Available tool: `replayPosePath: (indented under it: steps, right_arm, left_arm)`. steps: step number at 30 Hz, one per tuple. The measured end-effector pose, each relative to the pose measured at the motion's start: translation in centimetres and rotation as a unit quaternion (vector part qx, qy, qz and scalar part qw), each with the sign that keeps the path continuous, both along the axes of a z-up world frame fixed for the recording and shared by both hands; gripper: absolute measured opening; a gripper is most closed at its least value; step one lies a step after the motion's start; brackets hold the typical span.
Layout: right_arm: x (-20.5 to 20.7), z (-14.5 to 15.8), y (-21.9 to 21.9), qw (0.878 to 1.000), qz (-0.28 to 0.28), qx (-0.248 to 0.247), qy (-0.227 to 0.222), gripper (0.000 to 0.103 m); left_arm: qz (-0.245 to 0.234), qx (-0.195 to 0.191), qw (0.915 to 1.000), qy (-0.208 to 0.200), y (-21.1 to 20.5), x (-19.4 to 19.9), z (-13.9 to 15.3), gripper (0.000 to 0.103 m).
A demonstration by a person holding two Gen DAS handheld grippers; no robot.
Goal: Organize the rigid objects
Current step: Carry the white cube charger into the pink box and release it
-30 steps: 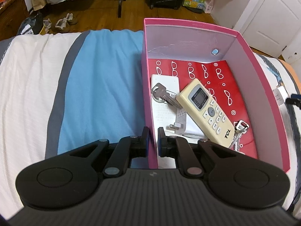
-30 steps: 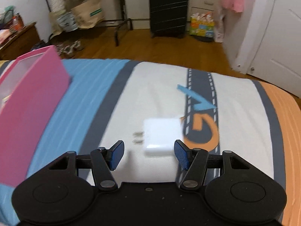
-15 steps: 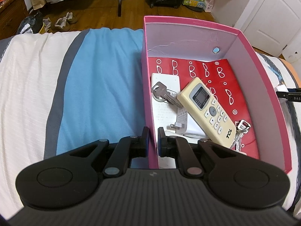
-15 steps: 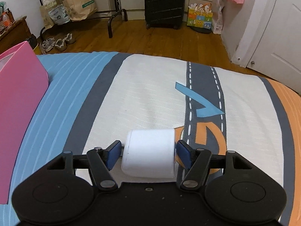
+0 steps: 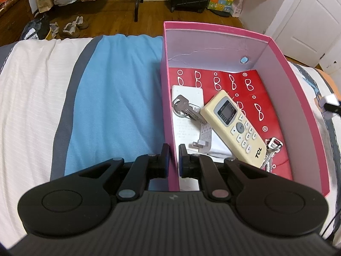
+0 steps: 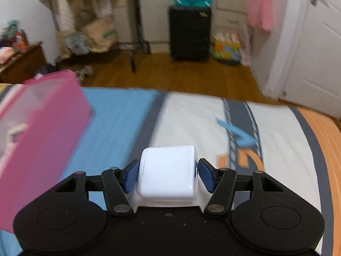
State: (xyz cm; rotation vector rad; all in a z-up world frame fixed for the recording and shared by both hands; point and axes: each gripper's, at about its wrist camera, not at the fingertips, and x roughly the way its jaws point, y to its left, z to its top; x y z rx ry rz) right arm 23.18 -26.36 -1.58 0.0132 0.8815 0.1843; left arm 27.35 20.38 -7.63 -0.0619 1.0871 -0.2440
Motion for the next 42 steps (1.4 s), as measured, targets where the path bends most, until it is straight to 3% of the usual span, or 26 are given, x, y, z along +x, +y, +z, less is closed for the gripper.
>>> replayPosePath:
  steps: [4,8,11,15,17,20,22,25,27,33,38,42]
  right_arm:
    - [-1.0,3.9,3.3,0.998,0.052,0.028,-0.039,0.065]
    - [-2.5,6.6,8.1,0.987,0.144,0.036,-0.059,0.065]
    - [-3.7,7.3,11.9,0.973,0.219,0.016,-0.066,0.065]
    - [-3.7,6.4,16.2,0.956,0.292,-0.006,-0.036,0.065]
    - [-3.9,5.8,18.3,0.937,0.347,-0.035,-0.017,0.065]
    - [-2.8,5.3,20.9,0.892,0.437,-0.111,0.028,0.065]
    - [-1.5,4.8,21.8,0.874,0.458,-0.148,0.064,0.065]
    - [0.3,3.8,22.6,0.860,0.470,-0.172,0.099,0.065]
    - [0.6,3.1,23.1,0.854,0.477,-0.176,0.108,0.065]
    - [-0.3,0.8,24.4,0.820,0.518,-0.209,0.127,0.065]
    - [-0.1,-0.1,25.0,0.804,0.531,-0.221,0.150,0.065]
    - [0.5,-0.6,25.2,0.801,0.534,-0.225,0.152,0.065]
  left_arm:
    - [0.000,-0.002,1.0000,-0.002,0.1,-0.1,0.1,0.007]
    - [0.000,-0.004,1.0000,-0.002,0.2,-0.1,0.1,0.007]
    - [-0.002,-0.003,1.0000,-0.003,0.2,-0.1,0.1,0.007]
    - [-0.003,-0.006,1.0000,-0.003,0.3,-0.2,0.0,0.007]
    - [-0.002,-0.009,1.0000,-0.003,0.4,-0.2,0.0,0.008]
    - [-0.008,-0.005,0.9999,-0.007,0.2,-0.3,0.0,0.008]
    - [-0.006,-0.010,0.9999,-0.007,0.4,-0.3,0.0,0.008]
    - [-0.006,-0.010,0.9999,-0.012,0.4,-0.4,0.3,0.008]
    - [-0.005,-0.010,0.9999,-0.012,0.4,-0.5,0.3,0.008]
    - [-0.006,-0.009,0.9999,-0.009,0.4,-0.4,0.1,0.008]
    - [-0.006,-0.014,0.9998,-0.009,0.6,-0.4,0.1,0.008]
    - [-0.005,-0.013,0.9999,-0.009,0.6,-0.3,0.1,0.008]
